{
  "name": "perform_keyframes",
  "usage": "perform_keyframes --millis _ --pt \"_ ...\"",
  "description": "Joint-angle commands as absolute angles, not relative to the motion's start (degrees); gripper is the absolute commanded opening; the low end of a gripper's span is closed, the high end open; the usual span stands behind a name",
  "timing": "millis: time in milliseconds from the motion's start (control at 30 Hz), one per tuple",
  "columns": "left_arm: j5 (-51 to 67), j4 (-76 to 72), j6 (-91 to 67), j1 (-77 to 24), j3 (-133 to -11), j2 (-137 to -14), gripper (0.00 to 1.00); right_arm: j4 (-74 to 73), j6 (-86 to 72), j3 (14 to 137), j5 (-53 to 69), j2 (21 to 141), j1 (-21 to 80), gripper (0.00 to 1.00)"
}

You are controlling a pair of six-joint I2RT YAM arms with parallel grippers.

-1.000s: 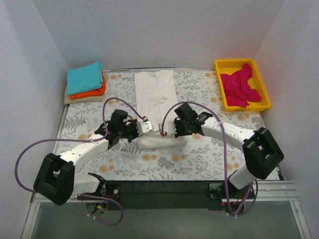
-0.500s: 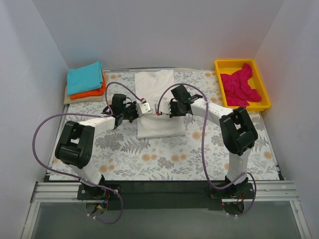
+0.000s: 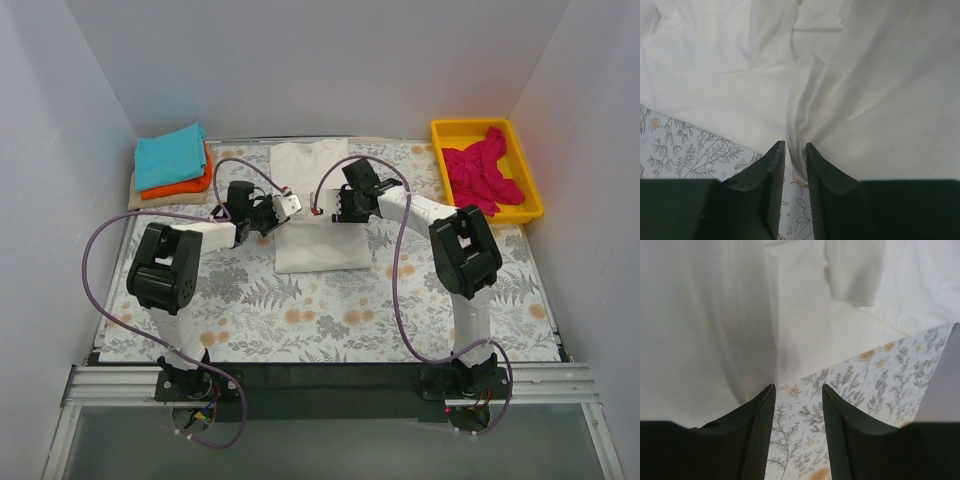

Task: Fold and stack the t-shirts
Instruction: Fold the tshirt

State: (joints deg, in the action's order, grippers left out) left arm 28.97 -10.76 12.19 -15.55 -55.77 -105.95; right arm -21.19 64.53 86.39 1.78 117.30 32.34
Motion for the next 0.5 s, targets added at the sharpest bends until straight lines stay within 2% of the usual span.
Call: perform_keyframes --millis 0,67,100,167,200,233,333,467 --pt "27.95 -11.09 8.45 -14.33 -59.41 -104.42 0.26 -18.72 62.41 92.28 1.58 115.76 30.94 0.43" --pt "28.56 -9.59 4.94 -13.8 -60.99 -102.23 0.32 -18.81 59.78 94.21 2.9 113.05 30.32 0.44" --pt "29.26 -7.06 3.96 -13.54 -61.52 -101.26 0.41 -19.16 58.63 94.57 3.34 111.9 30.15 0.44" --pt "29.01 -4.76 0.81 -13.45 -62.66 -98.2 0.42 -20.74 56.27 94.4 5.01 108.48 29.8 0.4" --pt "29.79 -3.62 -2.78 -13.27 -63.1 -97.13 0.38 -21.0 55.29 93.7 5.36 107.24 29.36 0.35" --pt "31.1 -2.21 -4.12 -13.27 -63.37 -96.16 0.35 -21.35 54.15 92.56 6.67 106.1 29.09 0.23" --pt "37.25 2.19 -9.91 -13.27 -61.8 -92.29 0.26 -26.26 48.97 91.06 12.53 103.63 27.6 0.02" --pt "39.11 3.87 -19.31 -13.62 -62.05 -93.16 0.19 -33.91 41.94 91.31 22.13 107.29 25.76 0.01"
